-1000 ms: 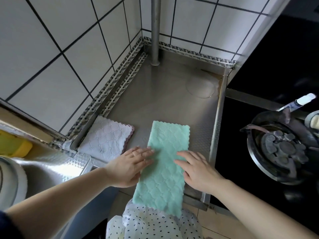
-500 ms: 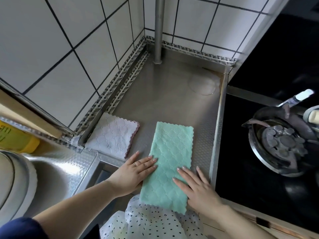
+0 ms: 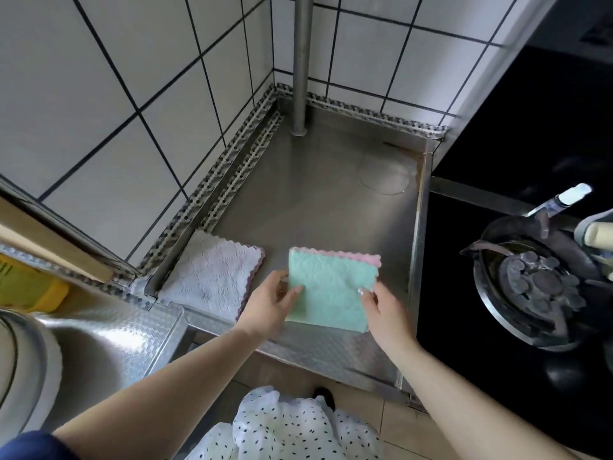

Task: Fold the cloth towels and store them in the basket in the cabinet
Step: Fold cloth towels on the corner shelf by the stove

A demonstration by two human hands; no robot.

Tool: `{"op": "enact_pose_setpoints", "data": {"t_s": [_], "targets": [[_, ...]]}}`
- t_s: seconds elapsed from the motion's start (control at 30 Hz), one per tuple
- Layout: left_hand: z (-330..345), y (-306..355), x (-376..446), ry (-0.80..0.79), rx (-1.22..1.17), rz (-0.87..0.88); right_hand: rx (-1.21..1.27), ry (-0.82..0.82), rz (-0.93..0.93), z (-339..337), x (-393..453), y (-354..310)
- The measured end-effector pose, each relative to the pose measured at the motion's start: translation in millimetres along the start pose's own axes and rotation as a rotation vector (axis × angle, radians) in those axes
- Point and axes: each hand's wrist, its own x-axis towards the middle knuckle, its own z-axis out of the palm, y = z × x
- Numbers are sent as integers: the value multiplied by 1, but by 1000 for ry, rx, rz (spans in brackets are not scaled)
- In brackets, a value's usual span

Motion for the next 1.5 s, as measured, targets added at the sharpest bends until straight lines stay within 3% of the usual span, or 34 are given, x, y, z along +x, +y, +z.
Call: {"op": "enact_pose_setpoints", "data": {"t_s": [0.2,0.5,0.57,0.63,0.7,0.8,0.97,1.13,1.33,1.4,1.5], "targets": [[8,9,20,37,19,-183,-74,7,115,6,33,-4],[9,14,26,40,131,-226,4,18,204,7,41,-1],[8,10,22,127,281,-47,58,158,170,7,36,-4],[8,5,20,201,500,271,-21,347,-108,8,32,-5],[17,1,22,149,682,506,-221,330,-413,19,28,-5],[35,-1,29,-22,924,532,-560,164,-568,43,26,-3],[37,-10,40,-134,1024,458,-813,-43,-389,50,38,12],[31,-18,47,-128,1033,383,-864,-55,-287,41,42,21],[28,-13,47,-154,1058,336,-830,-197,-185,28,43,7],[26,-10,43,-87,969,306,-696,-140,-144,21,39,2],[15,-10,30,60,817,215,-411,140,-118,5,29,6]]}}
